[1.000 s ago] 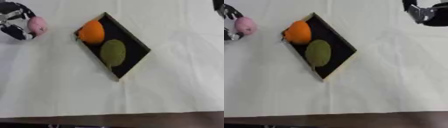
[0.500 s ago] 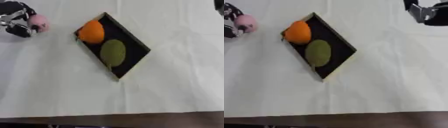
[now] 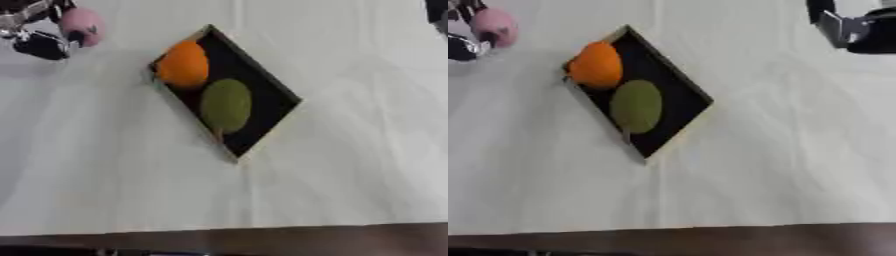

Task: Pick up objects on the table and place them in the box.

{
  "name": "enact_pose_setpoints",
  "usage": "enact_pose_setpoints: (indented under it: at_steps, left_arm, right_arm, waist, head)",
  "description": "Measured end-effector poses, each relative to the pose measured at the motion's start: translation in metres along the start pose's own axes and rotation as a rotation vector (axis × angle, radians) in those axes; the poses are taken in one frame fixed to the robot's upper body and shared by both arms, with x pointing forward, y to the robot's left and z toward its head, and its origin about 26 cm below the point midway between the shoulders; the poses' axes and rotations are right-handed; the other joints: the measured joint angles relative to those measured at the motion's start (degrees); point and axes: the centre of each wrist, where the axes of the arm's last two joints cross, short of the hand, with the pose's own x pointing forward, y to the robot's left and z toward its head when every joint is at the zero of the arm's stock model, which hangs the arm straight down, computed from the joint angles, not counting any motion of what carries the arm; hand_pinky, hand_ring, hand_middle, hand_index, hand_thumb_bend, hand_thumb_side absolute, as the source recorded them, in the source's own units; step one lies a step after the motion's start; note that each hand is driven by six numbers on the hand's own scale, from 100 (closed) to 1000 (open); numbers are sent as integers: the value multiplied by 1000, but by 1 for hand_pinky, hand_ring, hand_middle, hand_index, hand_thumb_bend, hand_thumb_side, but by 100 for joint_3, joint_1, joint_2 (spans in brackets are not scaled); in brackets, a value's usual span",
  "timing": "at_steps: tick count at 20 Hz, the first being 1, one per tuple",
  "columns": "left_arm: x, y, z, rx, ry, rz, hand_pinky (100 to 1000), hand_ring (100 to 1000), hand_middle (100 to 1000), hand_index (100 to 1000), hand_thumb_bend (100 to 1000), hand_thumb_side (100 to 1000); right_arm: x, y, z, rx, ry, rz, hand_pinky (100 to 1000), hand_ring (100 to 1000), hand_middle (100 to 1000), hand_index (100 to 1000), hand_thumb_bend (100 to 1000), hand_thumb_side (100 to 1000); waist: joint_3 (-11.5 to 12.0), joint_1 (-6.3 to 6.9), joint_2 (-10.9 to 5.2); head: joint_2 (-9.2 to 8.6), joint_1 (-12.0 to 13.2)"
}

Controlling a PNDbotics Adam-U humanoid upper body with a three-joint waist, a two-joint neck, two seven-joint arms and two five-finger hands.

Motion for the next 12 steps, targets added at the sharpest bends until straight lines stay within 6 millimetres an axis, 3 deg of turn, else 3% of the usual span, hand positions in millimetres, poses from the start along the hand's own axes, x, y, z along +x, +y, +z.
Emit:
enact_pose_setpoints:
  at_steps: [12]
  left_arm:
    - [90, 54, 8, 56, -355, -67, 665, 634, 625, 728, 100, 228]
  right_arm:
    - [2, -5, -3, -24, -14, 9, 898, 764, 655, 778, 100, 158]
  waist:
    - [-31, 28, -48]
  head:
    - [17, -76]
